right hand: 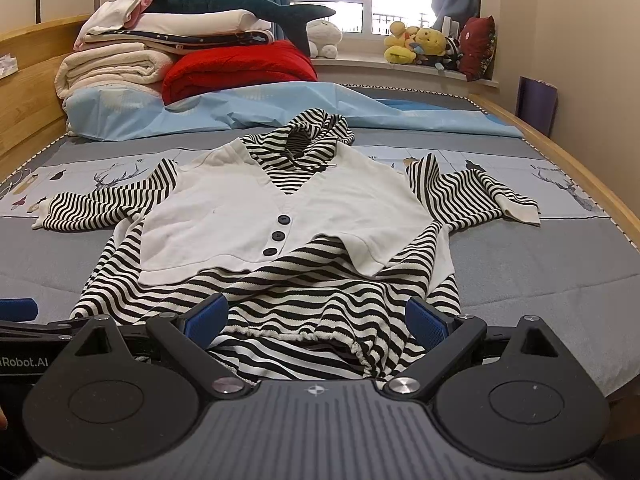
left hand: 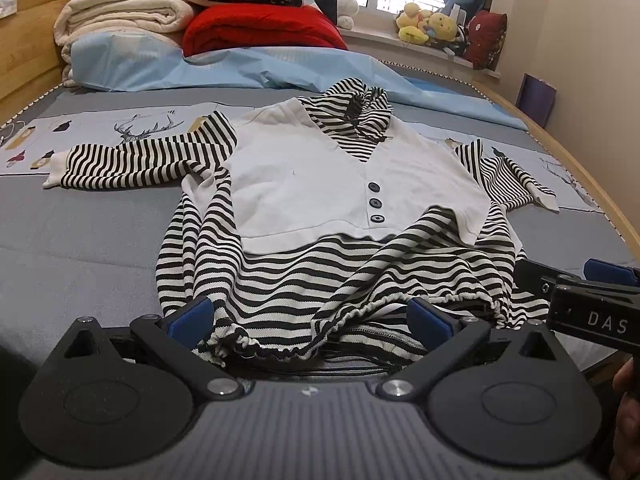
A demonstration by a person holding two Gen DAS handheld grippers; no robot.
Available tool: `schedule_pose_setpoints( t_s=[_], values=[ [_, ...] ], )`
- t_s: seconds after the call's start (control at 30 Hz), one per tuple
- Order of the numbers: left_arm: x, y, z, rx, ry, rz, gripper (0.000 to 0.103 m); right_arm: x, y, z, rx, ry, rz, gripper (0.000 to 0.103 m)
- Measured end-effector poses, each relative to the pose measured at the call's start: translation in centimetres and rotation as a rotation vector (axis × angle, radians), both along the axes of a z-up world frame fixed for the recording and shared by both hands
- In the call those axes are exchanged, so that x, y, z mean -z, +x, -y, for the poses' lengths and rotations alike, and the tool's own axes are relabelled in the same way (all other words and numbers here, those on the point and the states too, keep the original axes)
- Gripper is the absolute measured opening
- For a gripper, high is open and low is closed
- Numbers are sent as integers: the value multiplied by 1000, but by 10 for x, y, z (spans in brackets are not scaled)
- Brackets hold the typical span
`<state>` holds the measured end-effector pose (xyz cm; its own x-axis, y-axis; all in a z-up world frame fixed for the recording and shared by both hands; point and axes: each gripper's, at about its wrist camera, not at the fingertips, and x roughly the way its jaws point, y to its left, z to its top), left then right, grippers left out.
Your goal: Fold small clothes
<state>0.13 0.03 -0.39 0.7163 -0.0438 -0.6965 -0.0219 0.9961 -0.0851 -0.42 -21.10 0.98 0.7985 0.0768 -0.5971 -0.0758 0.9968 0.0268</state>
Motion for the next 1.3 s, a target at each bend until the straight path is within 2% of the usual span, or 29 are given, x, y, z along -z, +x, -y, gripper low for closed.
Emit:
schedule_pose_setpoints(
  t_s=[1.3],
  values=[
    [4, 3, 2, -5, -3, -22, 103, 3, 3, -2, -2, -6, -21, 95]
  ],
)
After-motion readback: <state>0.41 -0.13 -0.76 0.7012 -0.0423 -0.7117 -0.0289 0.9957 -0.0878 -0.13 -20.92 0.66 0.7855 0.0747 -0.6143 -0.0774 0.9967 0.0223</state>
